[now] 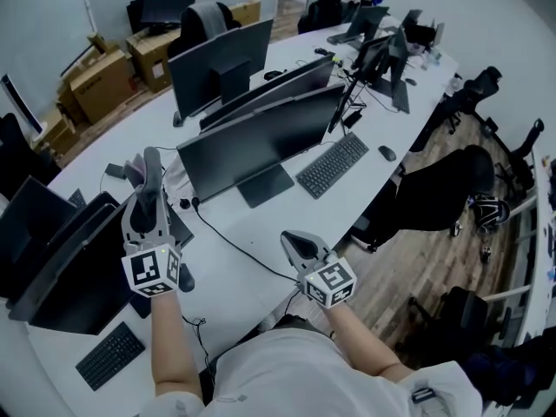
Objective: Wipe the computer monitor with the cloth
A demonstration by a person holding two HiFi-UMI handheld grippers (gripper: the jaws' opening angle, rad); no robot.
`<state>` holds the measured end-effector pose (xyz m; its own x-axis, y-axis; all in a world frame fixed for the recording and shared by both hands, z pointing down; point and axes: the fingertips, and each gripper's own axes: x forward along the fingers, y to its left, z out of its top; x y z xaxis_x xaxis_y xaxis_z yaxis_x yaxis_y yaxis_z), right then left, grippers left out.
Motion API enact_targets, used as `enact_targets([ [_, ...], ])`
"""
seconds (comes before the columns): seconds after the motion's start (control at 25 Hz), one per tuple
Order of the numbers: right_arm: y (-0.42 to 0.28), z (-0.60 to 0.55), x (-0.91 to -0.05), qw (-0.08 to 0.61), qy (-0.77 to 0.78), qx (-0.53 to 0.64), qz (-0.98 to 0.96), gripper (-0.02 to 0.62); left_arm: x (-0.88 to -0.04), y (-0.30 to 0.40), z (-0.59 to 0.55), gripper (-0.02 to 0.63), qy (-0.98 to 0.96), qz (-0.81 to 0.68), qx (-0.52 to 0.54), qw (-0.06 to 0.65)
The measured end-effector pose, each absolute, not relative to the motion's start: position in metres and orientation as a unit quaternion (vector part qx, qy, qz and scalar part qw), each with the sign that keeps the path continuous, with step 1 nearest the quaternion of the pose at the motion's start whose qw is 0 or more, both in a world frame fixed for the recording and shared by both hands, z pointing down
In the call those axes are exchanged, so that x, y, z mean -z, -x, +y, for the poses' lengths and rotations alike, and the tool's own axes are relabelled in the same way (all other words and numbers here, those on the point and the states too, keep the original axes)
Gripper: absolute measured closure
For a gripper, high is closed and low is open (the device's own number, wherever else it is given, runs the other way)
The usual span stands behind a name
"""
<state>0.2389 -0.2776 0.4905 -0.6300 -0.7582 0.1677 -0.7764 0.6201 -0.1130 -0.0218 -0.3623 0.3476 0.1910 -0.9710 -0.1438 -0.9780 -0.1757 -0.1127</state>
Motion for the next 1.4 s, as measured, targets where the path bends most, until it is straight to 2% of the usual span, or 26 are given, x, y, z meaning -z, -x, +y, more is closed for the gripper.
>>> enact_targets([
  [0.6,-0.251,-0.275,-0.497,0.055,-0.431,-0.093,-0.896,0.586,-0.36,-0.011,-0.37,0.505,0.775,0.627,-0.019,0.076],
  [1.4,-0.24,-0.262,-0.517,0.095,-0.41,-0.098,-0.902,0.586,-0.434,0.017,-0.361,0.506,0.718,0.695,-0.016,0.023],
])
